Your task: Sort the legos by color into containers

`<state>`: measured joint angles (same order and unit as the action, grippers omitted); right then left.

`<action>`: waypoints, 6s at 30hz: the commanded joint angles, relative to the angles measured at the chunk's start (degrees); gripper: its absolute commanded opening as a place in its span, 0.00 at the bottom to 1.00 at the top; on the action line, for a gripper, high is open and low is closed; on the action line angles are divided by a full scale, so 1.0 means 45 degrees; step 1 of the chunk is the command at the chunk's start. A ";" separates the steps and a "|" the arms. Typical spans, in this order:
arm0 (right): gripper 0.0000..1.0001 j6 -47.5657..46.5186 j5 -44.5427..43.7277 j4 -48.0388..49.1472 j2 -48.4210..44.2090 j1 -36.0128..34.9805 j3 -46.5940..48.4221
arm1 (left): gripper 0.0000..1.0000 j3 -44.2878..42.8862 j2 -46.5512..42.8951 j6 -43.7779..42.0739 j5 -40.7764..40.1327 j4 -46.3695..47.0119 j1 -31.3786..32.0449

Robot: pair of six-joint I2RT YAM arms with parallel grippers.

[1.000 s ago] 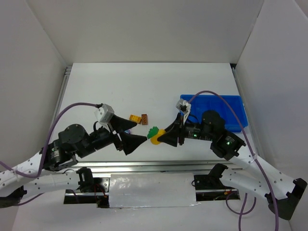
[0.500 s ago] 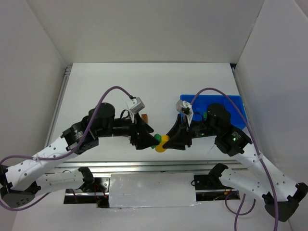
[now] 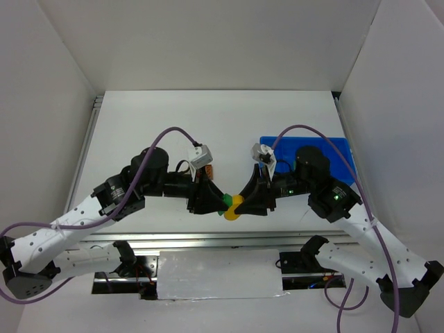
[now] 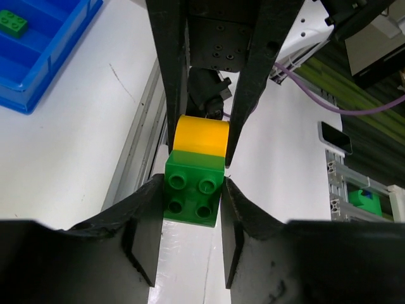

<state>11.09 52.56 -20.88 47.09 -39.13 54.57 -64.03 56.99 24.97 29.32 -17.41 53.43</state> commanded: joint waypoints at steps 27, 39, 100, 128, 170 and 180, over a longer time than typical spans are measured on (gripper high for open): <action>0.00 0.0047 -0.4478 0.0967 -0.0444 0.1646 -0.0934 | 0.00 -0.0653 -0.0712 0.0018 -0.0708 -0.1006 -0.2869; 0.00 0.2086 -1.5579 0.0676 0.2558 0.4027 0.0723 | 0.00 -0.2411 -0.0263 0.0525 -0.8678 -0.4197 -0.2908; 0.94 0.4934 -0.2694 1.0027 0.2054 0.0495 -0.2477 | 0.00 0.1180 -0.0731 0.3726 0.1546 0.5116 -0.5233; 0.52 0.7319 -0.2089 1.3682 0.4027 -0.0502 -0.0934 | 0.00 0.2198 -0.1532 0.4607 0.2371 0.5841 -0.5213; 0.28 0.6948 -0.0371 1.4542 0.4750 -0.0756 -0.1246 | 0.00 0.1494 -0.1590 0.4899 0.1960 0.6114 -0.5213; 0.45 0.7378 -0.0332 1.5343 0.4848 -0.0776 -0.1344 | 0.00 0.1592 -0.1708 0.4842 0.2039 0.6096 -0.5213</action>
<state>45.12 48.29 44.18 69.45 -41.50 48.47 -54.15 50.04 45.32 38.81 5.96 29.85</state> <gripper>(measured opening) 0.547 0.478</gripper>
